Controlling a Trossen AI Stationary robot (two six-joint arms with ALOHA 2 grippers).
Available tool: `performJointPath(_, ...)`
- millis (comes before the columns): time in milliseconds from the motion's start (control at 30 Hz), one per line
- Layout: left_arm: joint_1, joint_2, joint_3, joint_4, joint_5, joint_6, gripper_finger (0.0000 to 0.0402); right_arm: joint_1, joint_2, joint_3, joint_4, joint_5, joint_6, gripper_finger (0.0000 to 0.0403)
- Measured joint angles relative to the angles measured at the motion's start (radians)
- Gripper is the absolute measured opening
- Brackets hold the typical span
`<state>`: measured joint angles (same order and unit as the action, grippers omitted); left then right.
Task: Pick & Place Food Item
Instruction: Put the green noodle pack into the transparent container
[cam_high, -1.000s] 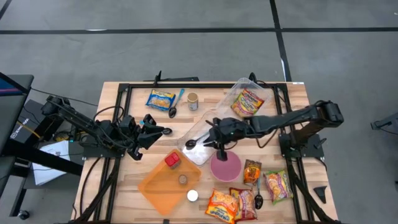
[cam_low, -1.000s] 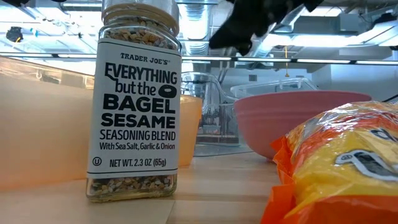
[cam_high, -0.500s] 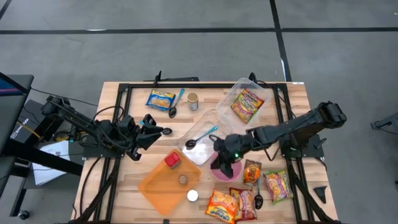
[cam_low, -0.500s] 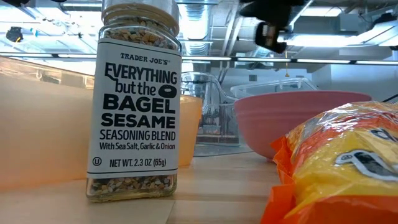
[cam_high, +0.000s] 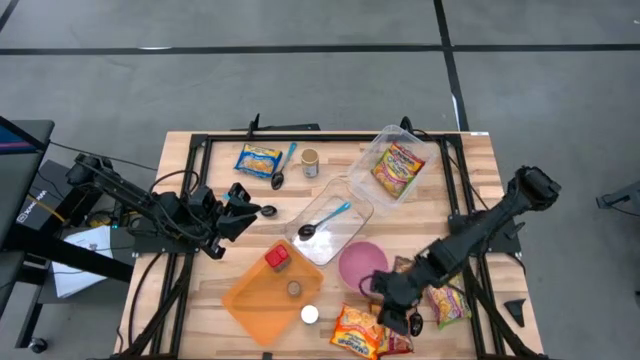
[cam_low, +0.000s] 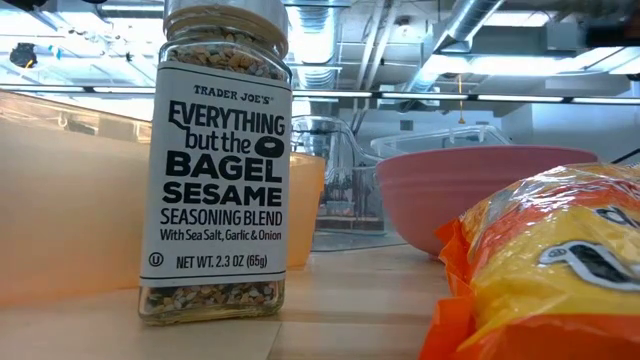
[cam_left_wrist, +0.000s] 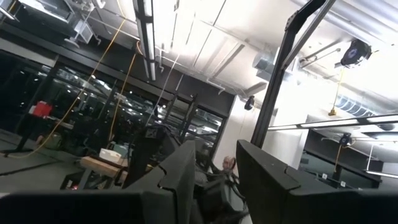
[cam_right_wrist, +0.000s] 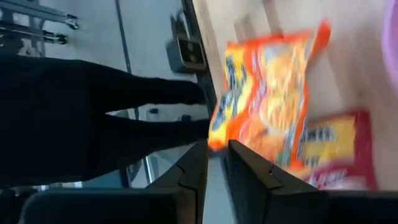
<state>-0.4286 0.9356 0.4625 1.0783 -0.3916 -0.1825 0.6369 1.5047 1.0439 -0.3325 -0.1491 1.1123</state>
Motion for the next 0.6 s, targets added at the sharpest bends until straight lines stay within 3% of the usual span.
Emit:
performJointPath(333, 0.000, 0.000, 0.000, 0.005, 0.001, 0.002, 0.0112, 0.155, 0.000, 0.000, -0.017, 0.091, 0.205, 0.0059)
performJointPath(600, 0.000, 0.000, 0.000, 0.004, 0.024, 0.003, 0.0112, 0.238, 0.000, 0.000, -0.146, 0.177, 0.395, 0.0059)
